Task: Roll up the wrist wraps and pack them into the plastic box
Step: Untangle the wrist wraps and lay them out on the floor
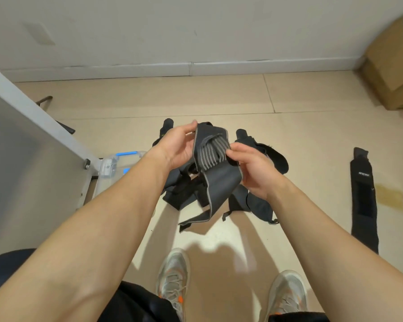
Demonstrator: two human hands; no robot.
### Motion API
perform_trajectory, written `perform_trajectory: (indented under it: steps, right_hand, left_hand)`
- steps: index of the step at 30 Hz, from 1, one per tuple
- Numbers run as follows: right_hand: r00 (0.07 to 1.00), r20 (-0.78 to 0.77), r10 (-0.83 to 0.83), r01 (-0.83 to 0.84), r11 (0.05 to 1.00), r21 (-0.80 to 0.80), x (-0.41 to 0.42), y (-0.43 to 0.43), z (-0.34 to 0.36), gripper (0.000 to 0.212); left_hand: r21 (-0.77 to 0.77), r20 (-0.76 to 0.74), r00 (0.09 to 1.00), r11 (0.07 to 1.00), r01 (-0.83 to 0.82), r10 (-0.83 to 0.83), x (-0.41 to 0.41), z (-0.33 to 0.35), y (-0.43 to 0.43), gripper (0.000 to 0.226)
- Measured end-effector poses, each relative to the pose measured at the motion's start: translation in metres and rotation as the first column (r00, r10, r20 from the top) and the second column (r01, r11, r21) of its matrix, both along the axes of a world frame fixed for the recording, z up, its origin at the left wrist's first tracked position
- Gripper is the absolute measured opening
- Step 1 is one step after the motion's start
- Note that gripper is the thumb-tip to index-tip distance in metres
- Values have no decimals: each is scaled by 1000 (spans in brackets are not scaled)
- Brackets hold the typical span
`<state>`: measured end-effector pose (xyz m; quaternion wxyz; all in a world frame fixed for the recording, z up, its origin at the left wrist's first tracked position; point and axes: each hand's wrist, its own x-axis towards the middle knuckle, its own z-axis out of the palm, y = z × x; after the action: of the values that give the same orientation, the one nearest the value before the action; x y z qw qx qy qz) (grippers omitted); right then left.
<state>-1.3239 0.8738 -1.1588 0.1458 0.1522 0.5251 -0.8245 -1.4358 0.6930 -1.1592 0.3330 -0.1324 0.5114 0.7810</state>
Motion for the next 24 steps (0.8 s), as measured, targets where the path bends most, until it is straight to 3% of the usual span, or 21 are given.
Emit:
perform_trajectory:
  steps: [2,4,8,12,15,19,24]
  right_hand:
    - [988,-8,-151,151,987,55,-6,3,10,17]
    - [968,0,-250,250,968,38,-10,9,21,28]
    - [948,20,-317,314,945,93,-11,27,45,12]
    - [926,40,-377,370,922,112,-3,46,65,12]
    - [887,50,-459,452,885,109,4,61,78,12]
    - [870,48,-490,470,857,212,14,78,82,13]
    - [873,41,-486,436,815,382,24,95,78,13]
  left_hand:
    - [-112,-26,985,979,169,-173,5,7,2,54]
    - [-258,-61,915,892,372,-399,18,13,5,62]
    - [-215,-18,855,837,502,-518,48,9,7,80]
    - [-395,-139,756,736,550,-639,69,5,7,39]
    - [-492,-97,689,636,595,-719,79,13,3,24]
    - [-363,-63,788,749,554,-613,77,33,-7,37]
    - [-372,-119,805,778,507,-582,66,68,-23,19]
